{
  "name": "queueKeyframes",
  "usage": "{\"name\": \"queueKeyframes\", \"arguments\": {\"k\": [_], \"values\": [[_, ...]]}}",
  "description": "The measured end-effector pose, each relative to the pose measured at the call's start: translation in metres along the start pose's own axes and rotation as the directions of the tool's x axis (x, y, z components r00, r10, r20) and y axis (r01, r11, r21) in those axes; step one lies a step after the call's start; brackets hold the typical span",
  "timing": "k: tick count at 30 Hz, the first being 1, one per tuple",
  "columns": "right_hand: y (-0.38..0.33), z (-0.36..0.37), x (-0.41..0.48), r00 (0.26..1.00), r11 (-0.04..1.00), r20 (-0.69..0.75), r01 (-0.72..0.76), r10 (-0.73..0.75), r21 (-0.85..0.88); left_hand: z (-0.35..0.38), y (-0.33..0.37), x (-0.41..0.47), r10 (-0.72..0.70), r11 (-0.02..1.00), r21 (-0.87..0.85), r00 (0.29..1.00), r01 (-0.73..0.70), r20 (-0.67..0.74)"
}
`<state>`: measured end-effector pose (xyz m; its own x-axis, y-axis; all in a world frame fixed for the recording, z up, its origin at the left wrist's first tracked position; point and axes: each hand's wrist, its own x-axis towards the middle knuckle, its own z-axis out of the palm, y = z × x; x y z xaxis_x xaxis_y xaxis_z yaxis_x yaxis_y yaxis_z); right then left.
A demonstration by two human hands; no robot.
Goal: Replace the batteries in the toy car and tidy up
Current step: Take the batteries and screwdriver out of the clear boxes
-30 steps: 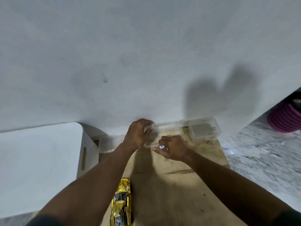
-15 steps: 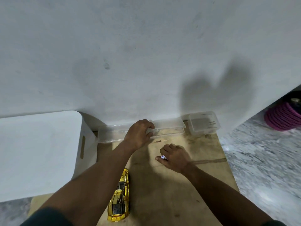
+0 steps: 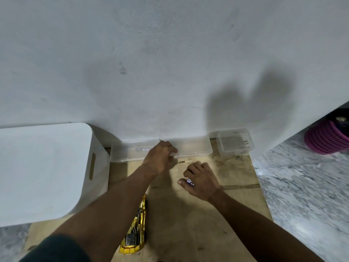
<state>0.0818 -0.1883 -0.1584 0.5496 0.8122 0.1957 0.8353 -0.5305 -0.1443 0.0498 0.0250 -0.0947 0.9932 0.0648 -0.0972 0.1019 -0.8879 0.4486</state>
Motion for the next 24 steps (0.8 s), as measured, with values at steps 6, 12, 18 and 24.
{"name": "queueKeyframes", "arguments": {"k": [6, 12, 18, 24], "values": [[0.023, -0.036, 0.035, 0.981, 0.981, -0.155, -0.087, 0.114, 0.171, 0.002, 0.002, 0.002, -0.004, 1.0, 0.012, 0.999, 0.004, -0.037], [0.055, -0.044, 0.044, 0.994, 0.987, -0.013, -0.103, 0.106, 0.123, 0.002, 0.001, 0.004, -0.008, 0.999, 0.05, 1.0, 0.007, 0.022], [0.056, -0.041, 0.043, 0.995, 0.986, 0.012, -0.102, 0.102, 0.13, 0.005, 0.006, 0.001, -0.002, 0.996, 0.092, 0.999, 0.006, -0.036], [0.059, -0.049, 0.044, 0.997, 0.995, 0.058, -0.057, 0.053, 0.078, 0.01, 0.007, -0.001, 0.003, 0.99, 0.139, 0.997, 0.008, -0.076]]}}
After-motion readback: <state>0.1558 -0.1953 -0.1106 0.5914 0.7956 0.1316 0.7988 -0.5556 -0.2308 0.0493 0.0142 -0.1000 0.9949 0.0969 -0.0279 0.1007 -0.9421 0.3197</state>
